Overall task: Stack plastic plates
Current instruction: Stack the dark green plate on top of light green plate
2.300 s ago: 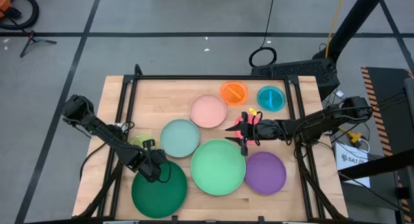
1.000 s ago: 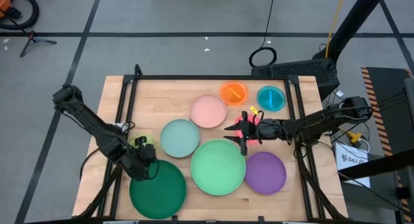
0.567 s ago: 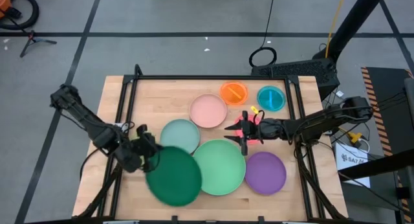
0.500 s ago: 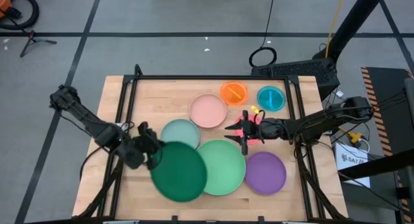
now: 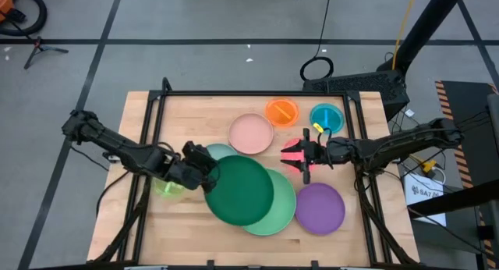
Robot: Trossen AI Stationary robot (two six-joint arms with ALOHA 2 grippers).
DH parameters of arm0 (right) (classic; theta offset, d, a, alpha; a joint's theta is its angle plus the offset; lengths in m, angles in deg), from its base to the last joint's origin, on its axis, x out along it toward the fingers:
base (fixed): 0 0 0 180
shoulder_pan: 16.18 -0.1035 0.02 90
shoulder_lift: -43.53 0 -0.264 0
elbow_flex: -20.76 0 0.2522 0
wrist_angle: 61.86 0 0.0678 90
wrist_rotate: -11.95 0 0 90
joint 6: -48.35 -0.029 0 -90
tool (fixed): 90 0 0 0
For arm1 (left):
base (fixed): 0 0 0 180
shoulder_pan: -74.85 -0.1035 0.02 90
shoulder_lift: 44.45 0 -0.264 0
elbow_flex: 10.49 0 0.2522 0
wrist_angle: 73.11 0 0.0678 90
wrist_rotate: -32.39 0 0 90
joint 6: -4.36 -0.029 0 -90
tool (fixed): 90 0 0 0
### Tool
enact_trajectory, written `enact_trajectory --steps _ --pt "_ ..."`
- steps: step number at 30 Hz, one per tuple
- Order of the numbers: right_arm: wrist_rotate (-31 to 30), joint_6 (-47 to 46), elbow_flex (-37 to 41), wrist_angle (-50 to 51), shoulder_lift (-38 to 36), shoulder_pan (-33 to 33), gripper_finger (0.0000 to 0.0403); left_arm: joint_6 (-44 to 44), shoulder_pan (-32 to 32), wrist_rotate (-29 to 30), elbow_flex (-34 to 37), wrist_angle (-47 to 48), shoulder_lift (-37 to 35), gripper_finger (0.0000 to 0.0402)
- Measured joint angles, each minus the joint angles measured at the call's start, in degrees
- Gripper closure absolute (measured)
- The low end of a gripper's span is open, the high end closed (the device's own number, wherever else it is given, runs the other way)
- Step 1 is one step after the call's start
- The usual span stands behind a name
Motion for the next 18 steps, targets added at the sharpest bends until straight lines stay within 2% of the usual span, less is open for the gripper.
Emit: enact_trajectory --steps 7,18 --pt "0.1 -0.02 0.0 4.14 -4.33 -0.02 0.0252 -0.32 -2.58 -2.16 -0.02 -7.72 4.82 0.0383" --pt "1.73 0.03 0.0 4.7 -4.31 0.0 0.0252 0.15 -4.1 -3.27 -0.06 -13.62 7.66 0.0383"
